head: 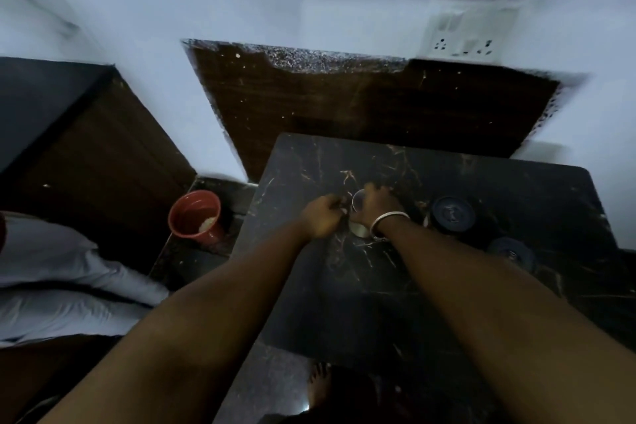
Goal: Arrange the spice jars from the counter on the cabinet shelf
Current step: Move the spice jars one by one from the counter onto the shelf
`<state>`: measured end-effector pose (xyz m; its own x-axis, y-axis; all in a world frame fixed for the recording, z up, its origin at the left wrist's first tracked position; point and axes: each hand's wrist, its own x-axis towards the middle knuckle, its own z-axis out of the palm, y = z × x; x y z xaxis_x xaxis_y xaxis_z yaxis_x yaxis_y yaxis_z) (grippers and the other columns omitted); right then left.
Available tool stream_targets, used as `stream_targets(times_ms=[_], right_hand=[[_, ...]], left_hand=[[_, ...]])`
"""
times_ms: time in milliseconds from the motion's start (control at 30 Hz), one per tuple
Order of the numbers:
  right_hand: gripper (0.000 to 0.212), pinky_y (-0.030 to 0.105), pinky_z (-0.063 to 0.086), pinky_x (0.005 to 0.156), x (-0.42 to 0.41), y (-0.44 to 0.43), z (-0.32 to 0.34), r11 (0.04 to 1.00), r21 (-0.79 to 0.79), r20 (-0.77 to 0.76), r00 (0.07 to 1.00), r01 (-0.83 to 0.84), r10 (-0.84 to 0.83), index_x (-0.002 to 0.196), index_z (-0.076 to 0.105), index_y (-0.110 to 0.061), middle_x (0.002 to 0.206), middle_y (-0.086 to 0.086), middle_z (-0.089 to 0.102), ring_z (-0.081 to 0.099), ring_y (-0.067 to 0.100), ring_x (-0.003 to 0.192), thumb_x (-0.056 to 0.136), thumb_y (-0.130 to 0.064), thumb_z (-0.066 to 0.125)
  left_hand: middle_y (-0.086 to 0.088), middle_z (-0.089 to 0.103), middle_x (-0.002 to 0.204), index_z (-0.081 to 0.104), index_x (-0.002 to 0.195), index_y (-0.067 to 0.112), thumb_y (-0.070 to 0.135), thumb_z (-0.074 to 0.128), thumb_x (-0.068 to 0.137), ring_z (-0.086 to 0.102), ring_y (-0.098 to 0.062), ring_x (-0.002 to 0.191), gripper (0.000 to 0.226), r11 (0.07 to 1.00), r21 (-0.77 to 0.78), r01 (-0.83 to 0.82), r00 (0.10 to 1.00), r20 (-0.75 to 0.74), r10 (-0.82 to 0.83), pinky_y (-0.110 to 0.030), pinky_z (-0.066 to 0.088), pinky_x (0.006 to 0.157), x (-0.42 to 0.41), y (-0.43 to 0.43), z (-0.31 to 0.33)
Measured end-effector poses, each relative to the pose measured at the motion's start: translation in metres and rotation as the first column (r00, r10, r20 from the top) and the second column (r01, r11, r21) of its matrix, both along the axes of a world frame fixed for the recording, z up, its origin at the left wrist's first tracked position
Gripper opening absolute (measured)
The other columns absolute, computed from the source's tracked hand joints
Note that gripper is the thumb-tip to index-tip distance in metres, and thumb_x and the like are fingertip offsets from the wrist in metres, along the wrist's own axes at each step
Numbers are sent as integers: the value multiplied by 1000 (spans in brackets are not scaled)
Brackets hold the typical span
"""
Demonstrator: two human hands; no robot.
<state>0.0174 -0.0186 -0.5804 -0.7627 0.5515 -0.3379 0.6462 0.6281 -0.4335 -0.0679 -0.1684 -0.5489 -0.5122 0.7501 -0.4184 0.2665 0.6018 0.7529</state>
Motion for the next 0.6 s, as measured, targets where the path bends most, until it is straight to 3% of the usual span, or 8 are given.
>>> stream_targets(times_ms=[100,200,267,333,400,467,533,600], right_hand=[[65,39,53,87,6,9,37,988,-149,-122,992,-45,26,128,48,-19,128,12,57,60,26,107,75,-31,84],[61,34,57,77,26,26,108,920,-344,-226,968,-188,113,121,47,-24,118,5,59,64,23,103,74,-18,85],[60,35,62,77,45,38,163,839,-438,-324,928,-322,186,123,52,-20,114,10,65,69,25,105,72,-9,81],[66,42,57,80,66,42,217,730,-504,-435,866,-461,246,130,50,-11,119,27,62,66,28,106,69,-2,75],[70,51,45,87,88,39,259,632,-517,-537,794,-577,285,132,47,-3,129,39,50,54,36,116,66,3,70],[74,51,38,97,104,36,289,574,-506,-632,730,-644,262,130,48,-1,130,35,51,50,35,125,59,3,65],[81,56,36,105,119,32,312,530,-489,-720,663,-692,202,130,48,2,136,26,51,49,35,130,50,0,60],[86,61,35,111,132,27,328,547,-459,-793,601,-700,104,134,46,4,143,27,47,47,41,135,49,-3,54]], left_hand=[[-7,69,114,65,122,17,34,44,109,67,-22,103,31,977,130,-170,973,179,146,-37,50,87,2,0,19],[-4,74,112,69,115,23,57,37,106,71,-20,105,48,917,198,-346,851,479,217,-35,52,86,-2,1,47],[-11,72,126,67,129,17,67,37,101,68,-28,119,64,924,234,-302,741,667,73,-43,53,98,-5,7,67],[-21,63,141,61,142,12,71,44,96,59,-37,132,76,924,332,-189,556,812,-178,-55,42,114,1,16,91],[-23,59,144,57,145,11,72,54,90,53,-40,135,82,882,458,-113,367,844,-392,-59,32,119,21,25,116],[-27,55,145,51,149,8,73,61,86,48,-45,136,91,814,577,-65,194,808,-557,-63,31,118,47,32,138],[-33,53,140,44,151,5,74,65,83,49,-51,130,99,743,668,-36,122,741,-660,-65,36,113,74,37,161],[-35,60,128,47,148,4,71,69,82,62,-49,114,97,708,704,-53,154,706,-691,-61,50,101,97,40,189]])
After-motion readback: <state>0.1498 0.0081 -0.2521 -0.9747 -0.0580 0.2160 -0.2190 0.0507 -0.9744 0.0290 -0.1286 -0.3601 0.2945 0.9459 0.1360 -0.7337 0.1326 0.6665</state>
